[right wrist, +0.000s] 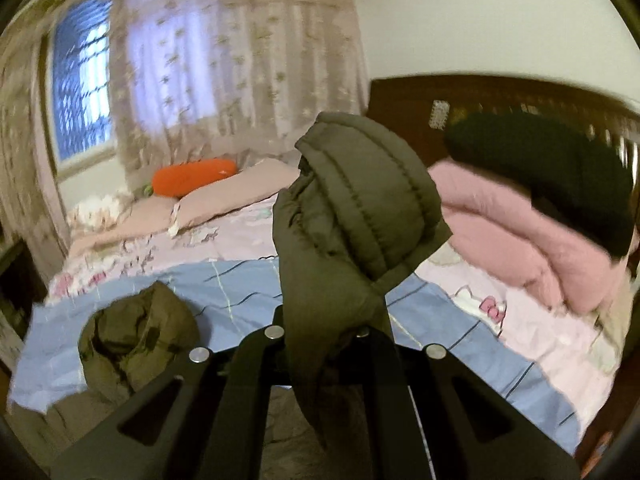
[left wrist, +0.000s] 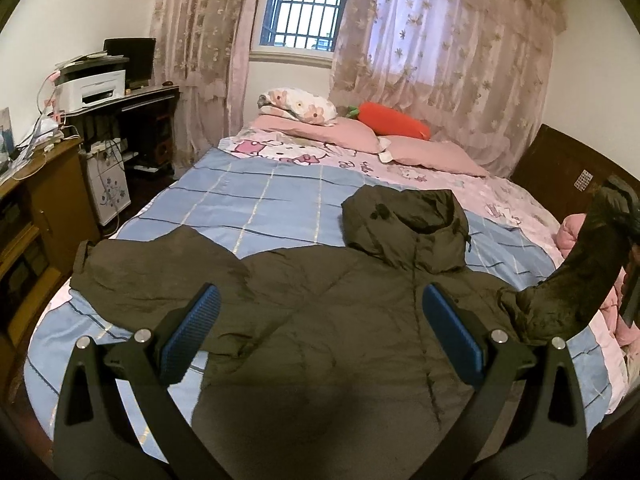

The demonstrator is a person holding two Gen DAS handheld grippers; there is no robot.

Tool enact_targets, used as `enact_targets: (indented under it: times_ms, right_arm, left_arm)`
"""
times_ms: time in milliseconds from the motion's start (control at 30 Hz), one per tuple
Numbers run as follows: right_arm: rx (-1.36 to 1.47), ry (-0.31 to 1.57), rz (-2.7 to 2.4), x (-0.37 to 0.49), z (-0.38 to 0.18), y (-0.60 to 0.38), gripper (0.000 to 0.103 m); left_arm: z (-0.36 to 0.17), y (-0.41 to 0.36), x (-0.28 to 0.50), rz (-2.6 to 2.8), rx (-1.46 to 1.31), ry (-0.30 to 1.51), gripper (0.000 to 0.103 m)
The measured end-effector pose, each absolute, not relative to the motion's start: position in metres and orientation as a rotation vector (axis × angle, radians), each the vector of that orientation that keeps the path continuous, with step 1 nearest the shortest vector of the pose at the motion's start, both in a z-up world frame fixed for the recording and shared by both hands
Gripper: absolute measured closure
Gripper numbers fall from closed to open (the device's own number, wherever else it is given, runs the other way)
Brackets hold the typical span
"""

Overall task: Fold large clothes
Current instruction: 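Lift the sleeve with the right tool and lay it across the jacket body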

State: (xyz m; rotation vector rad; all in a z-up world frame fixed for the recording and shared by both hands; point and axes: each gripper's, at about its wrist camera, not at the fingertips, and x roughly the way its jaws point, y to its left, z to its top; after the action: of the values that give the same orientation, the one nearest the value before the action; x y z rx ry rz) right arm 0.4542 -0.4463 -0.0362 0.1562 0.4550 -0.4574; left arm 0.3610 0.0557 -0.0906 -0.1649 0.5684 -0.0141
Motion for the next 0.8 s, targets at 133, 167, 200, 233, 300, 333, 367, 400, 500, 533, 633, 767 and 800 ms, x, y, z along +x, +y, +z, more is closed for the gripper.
enact_targets:
  times_ms: [133, 167, 200, 233, 300, 333, 367, 400, 500, 533, 633, 767, 800]
  right_arm:
    - [0.065, 0.474, -0.413, 0.468, -0.033, -0.393, 0.099]
    - [0.051, 0.478, -0.403, 0.47, -0.033, -0.38, 0.099]
    - [0.037, 0.482, -0.389, 0.473, -0.035, -0.368, 0.099]
    - [0.026, 0.486, -0.373, 0.476, -0.037, -0.356, 0.099]
    - [0.003, 0.497, -0.335, 0.483, -0.041, -0.33, 0.099]
    - [-0.004, 0.501, -0.324, 0.484, -0.043, -0.32, 0.099]
    - [-0.011, 0.506, -0.308, 0.487, -0.045, -0.307, 0.099]
    - [-0.018, 0.512, -0.293, 0.489, -0.049, -0.295, 0.099]
    - [-0.036, 0.531, -0.253, 0.496, -0.06, -0.263, 0.099]
    - [-0.04, 0.536, -0.241, 0.498, -0.063, -0.253, 0.099]
    - [-0.038, 0.569, -0.204, 0.506, -0.079, -0.224, 0.099]
    - [-0.042, 0.613, -0.176, 0.518, -0.104, -0.194, 0.099]
    - [-0.042, 0.625, -0.169, 0.521, -0.112, -0.186, 0.099]
  left_arm:
    - [-0.085, 0.067, 0.355, -0.008, -0.169, 0.561, 0.002]
    - [-0.084, 0.071, 0.354, -0.008, -0.172, 0.56, 0.002]
    - [-0.084, 0.074, 0.352, -0.007, -0.175, 0.559, 0.002]
    - [-0.083, 0.078, 0.351, -0.005, -0.179, 0.558, 0.002]
    - [-0.083, 0.086, 0.35, 0.0, -0.186, 0.56, 0.002]
    - [-0.082, 0.09, 0.349, 0.002, -0.189, 0.562, 0.002]
    - [-0.082, 0.095, 0.349, 0.004, -0.191, 0.564, 0.002]
    - [-0.082, 0.099, 0.348, 0.007, -0.193, 0.565, 0.002]
    - [-0.082, 0.112, 0.347, 0.017, -0.2, 0.57, 0.002]
    - [-0.083, 0.116, 0.347, 0.021, -0.202, 0.57, 0.002]
    - [-0.085, 0.13, 0.347, 0.039, -0.214, 0.577, 0.002]
    - [-0.093, 0.15, 0.351, 0.079, -0.22, 0.603, 0.002]
    - [-0.094, 0.154, 0.35, 0.087, -0.22, 0.605, 0.002]
